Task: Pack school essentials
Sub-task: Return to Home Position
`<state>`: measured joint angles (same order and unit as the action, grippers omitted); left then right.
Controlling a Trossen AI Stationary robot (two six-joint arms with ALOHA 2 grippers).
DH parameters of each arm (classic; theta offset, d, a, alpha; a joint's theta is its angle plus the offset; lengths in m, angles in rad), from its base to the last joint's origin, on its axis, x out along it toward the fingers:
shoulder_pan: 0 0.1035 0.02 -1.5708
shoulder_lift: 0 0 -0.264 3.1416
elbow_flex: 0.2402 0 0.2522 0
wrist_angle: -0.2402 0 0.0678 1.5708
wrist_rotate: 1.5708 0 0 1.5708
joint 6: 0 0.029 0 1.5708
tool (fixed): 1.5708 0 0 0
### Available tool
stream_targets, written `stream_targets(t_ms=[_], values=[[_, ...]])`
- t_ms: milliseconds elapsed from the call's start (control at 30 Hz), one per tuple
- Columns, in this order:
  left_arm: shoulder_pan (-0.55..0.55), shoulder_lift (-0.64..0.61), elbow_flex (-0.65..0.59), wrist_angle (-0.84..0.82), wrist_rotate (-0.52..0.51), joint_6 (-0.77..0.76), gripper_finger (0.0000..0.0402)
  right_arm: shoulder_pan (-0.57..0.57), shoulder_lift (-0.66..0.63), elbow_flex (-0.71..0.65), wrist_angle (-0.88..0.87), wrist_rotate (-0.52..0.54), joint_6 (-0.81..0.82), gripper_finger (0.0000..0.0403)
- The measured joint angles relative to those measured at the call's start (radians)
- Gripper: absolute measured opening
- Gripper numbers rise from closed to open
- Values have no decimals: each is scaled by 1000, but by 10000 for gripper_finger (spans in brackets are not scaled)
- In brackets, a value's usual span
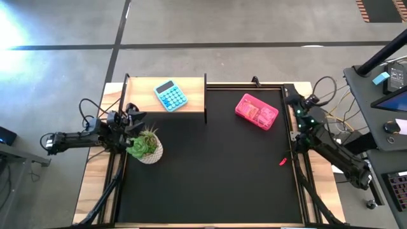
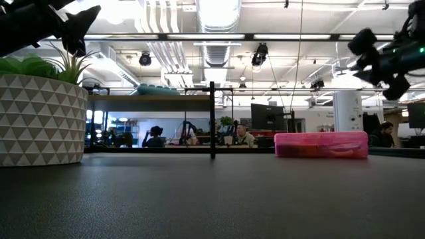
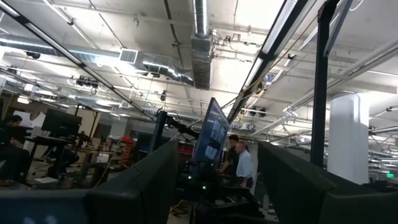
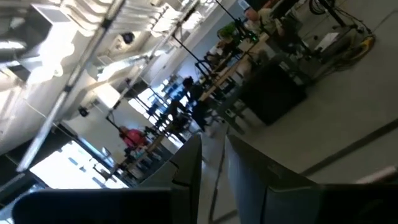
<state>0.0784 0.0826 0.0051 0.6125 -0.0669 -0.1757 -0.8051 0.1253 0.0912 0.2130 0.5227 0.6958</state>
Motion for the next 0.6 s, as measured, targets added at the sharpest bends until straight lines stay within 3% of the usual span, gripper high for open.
stream_targets(t_ms=[133, 267, 600], values=[[0, 2, 0, 0, 0, 0, 205, 0, 0, -71, 7, -2, 1, 63], [0, 2, 0, 0, 0, 0, 205, 0, 2, -79, -148, -5, 0, 63], [0, 2, 0, 0, 0, 0, 205, 0, 22, -79, -133, -6, -13, 63]])
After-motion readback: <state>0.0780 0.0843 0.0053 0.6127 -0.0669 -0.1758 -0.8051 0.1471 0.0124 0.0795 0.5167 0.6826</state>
